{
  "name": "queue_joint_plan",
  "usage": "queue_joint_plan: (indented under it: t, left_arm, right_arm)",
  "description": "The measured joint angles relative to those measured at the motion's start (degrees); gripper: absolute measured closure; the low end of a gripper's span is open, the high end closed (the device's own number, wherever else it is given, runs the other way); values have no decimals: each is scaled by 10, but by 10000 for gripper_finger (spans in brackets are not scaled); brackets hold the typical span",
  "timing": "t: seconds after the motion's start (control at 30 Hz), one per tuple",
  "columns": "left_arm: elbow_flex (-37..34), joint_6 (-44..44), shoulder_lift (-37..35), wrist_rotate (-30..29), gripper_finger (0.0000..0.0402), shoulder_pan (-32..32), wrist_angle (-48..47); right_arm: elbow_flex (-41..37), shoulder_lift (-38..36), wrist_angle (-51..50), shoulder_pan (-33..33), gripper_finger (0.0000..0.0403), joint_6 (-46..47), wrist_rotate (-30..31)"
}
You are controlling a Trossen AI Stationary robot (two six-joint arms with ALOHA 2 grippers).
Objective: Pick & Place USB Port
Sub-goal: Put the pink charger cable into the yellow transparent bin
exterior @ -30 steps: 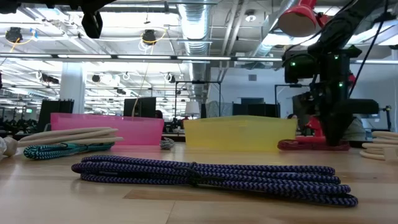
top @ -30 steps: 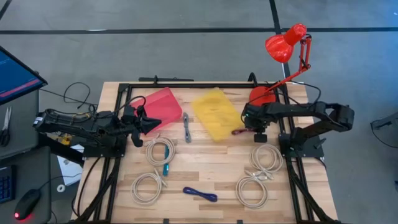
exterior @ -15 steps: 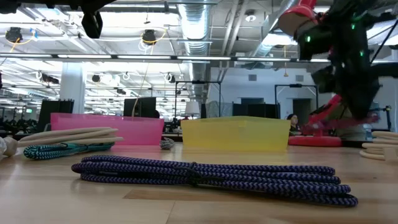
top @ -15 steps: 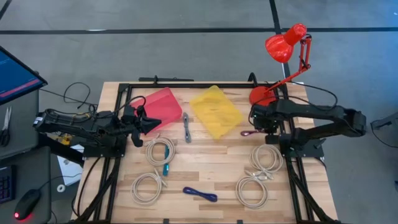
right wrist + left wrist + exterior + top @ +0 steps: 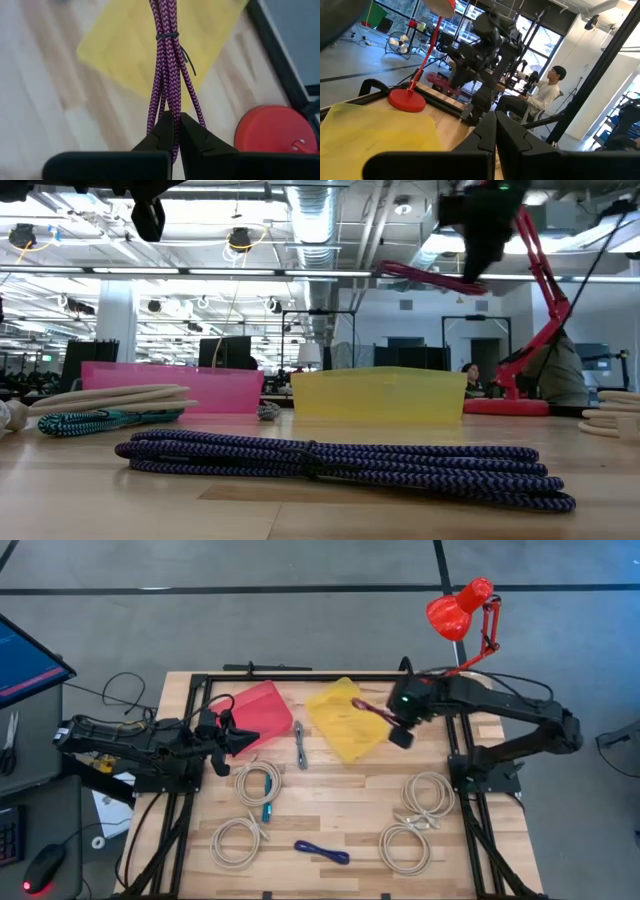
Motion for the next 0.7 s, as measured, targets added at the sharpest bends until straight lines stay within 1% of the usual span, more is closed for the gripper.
queue_joint_plan:
  t: [0.1,0.27,0.47,0.7]
  left_arm:
    - [0,0,0,0,396,0,0]
    - [0,0,0,0,396,0,0]
    - [0,0,0,0,396,0,0]
    - [0,0,0,0,396,0,0]
  right_arm:
    - [45,55,-1,0,403,35,11]
    - [91,142,0,-6,403,56,14]
    - [101,224,14,-16,403,59,14]
    - [101,299,46,-24,403,58,14]
